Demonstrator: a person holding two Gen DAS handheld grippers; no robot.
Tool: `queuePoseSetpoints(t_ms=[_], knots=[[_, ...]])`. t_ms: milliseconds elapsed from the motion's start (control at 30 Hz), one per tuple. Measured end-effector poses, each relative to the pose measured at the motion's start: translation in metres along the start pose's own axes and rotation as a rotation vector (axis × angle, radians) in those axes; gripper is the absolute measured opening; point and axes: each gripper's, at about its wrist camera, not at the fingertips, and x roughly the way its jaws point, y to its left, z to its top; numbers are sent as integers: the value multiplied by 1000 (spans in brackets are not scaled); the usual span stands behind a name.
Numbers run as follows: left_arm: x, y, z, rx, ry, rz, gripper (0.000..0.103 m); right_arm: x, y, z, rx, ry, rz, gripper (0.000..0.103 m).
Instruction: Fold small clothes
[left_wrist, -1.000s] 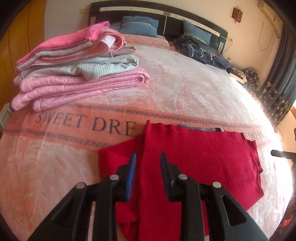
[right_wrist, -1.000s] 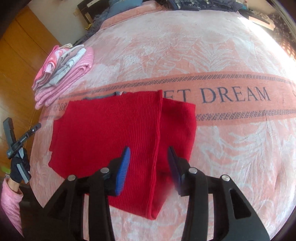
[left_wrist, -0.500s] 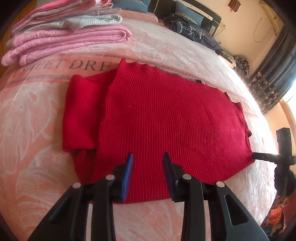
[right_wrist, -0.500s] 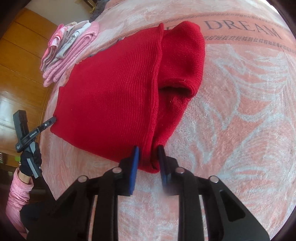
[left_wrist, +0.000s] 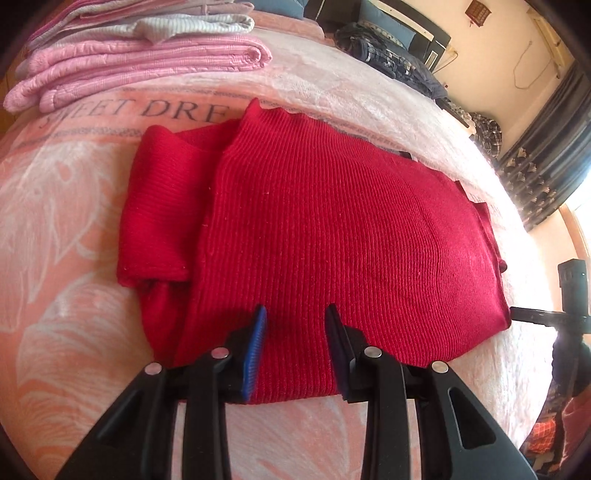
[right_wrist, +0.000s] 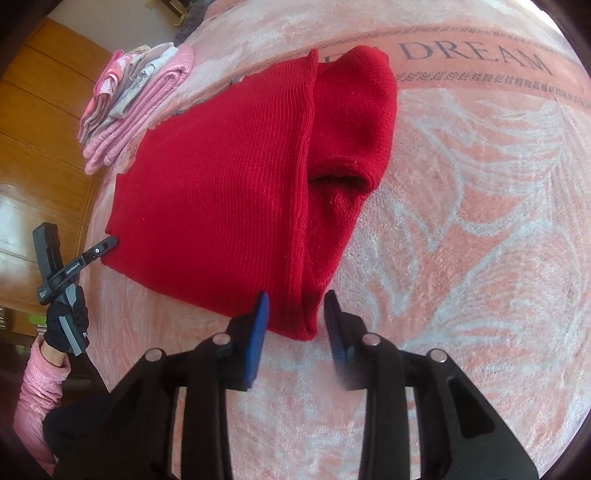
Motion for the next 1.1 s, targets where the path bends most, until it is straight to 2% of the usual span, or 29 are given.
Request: queuePoseSetpoints(t_ms=[33,167,233,500,600,700,967,1100], knots=[[-4,-1,3,0,-14,-4,33,-6,-2,4,12,-23,6,51],[-12,-3,18,-10,-63,4,39,-16,-20,18,80,-63,72,51],[-11,-3,23,-18,-71,4,39,-12,-30,23,100,-52,93,54],[8,-4,26,-7,-52,-1,39,7,-63,25,153,-30,266,54],[14,-3,27,1,-43,-2,39,15,-67,31,163,-38,300,51],[19,-2,27,9,-40,-2,39,18,-65,38,157,-49,311,46],[27,-4,29,42,-41,17,42,35,-53,60,158,-82,295,45],[29,0,31,40,-37,8,43,39,-49,63,141,-87,243,26]])
